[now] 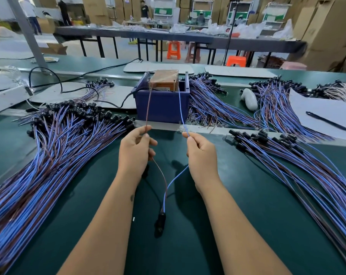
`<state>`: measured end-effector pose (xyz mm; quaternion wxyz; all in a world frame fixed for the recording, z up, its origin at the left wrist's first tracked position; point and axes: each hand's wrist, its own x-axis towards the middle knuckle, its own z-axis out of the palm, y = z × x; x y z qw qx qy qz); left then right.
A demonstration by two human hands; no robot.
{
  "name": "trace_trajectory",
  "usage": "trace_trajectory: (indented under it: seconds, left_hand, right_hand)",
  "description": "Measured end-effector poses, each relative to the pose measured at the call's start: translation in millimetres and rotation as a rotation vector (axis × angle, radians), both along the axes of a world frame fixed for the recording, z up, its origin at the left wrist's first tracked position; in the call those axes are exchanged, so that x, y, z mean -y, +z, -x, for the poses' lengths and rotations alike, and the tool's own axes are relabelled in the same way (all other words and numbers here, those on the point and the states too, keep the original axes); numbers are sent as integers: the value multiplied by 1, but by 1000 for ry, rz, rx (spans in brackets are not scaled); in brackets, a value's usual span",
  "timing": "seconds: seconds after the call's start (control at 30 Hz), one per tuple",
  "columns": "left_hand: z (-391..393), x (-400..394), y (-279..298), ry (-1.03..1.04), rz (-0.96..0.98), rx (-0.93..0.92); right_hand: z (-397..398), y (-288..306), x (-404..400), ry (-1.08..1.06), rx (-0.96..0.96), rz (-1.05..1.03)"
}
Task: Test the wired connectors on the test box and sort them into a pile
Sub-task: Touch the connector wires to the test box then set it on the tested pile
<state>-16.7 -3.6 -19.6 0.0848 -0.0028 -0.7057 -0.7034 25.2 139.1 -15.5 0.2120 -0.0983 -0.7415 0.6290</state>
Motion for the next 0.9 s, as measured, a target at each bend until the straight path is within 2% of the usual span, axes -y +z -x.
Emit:
trace_trajectory:
  seconds: [0.47,0.9]
  left_hand:
    - [10,2,-3,0,-13,7]
    - [8,-1,-4,-14,92,-6]
  right_hand:
    - [3,-4,0,43,27,-109]
    - [5,-5,-2,17,24,-79]
